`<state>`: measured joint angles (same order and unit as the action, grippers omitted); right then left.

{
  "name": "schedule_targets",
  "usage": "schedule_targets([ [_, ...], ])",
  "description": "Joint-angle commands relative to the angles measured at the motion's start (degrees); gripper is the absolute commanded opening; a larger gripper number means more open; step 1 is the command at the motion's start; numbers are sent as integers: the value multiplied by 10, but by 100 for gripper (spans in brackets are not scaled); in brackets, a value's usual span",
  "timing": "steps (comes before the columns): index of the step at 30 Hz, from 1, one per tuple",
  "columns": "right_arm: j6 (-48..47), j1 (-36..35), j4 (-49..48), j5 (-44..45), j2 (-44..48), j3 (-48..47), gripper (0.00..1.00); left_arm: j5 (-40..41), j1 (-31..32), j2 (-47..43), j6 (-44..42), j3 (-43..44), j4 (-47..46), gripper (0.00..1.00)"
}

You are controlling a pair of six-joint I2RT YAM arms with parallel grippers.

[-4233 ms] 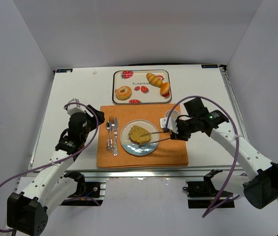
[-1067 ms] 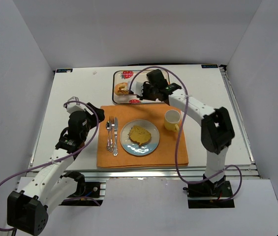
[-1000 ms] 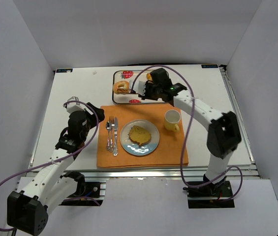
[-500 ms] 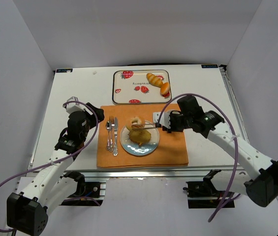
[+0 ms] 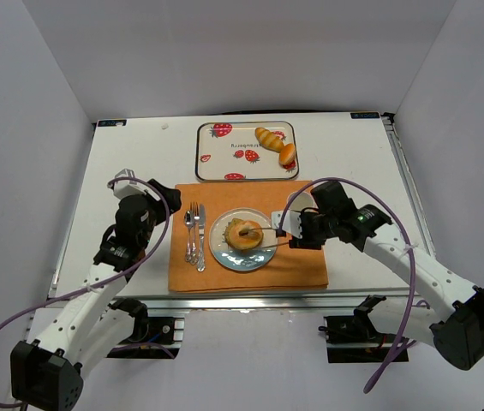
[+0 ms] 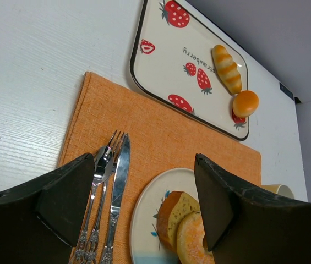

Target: Place the bread

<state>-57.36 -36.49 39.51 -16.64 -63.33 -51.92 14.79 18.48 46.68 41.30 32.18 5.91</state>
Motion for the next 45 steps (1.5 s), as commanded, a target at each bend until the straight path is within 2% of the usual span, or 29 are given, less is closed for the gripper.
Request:
schedule_targets([
  [1,-7,-1,7,-13,5,-13,54,-2,-3,-26,10,-11,-6,83],
  [10,-7,-1,38,-34,35,-50,55,-2,-3,-33,8,-9,0,83],
  [19,23,-1,28,-38,58,-84,52,-12,-3,-21,5,-4,-8,83],
  [22,53,-1,-1,-17,72,-90,48,-15,-3,-17,3,1,-8,82],
  [25,133,26,-70,13,80,-93,40,-26,-3,-11,2,2,-15,80],
  [26,156,44,-91,19,73,-99,35,-30,-3,-7,3,0,-19,75],
  [27,178,90,-99,18,66,-102,30,-35,-3,-4,3,0,-22,68],
  [29,237,153,-108,-14,47,-108,22,-53,-3,-1,3,-1,-34,52],
  [30,256,212,-117,-20,40,-108,17,-59,-3,5,3,-1,-42,37],
  [31,292,237,-124,-22,33,-107,10,-71,-3,8,2,-2,-45,30],
  [32,306,264,-130,-26,23,-101,2,-77,-3,10,-1,0,-48,24],
  [33,322,313,-151,-28,19,-93,0,-82,-3,17,-3,0,-51,18],
  [34,354,332,-170,-17,12,-82,0,-94,-3,20,-7,2,-54,17],
  [36,373,381,-212,4,1,-40,0,-105,-3,29,-11,4,-56,18],
  [39,420,423,-271,49,-26,34,0,-125,-3,50,-17,9,-57,32],
  [43,468,452,-372,87,-91,101,0,-143,-3,71,-17,10,-81,58],
  [44,473,458,-378,84,-105,106,1,-146,-2,73,-16,10,-83,61],
  [45,473,461,-384,83,-117,111,5,-147,-3,75,-16,10,-83,63],
])
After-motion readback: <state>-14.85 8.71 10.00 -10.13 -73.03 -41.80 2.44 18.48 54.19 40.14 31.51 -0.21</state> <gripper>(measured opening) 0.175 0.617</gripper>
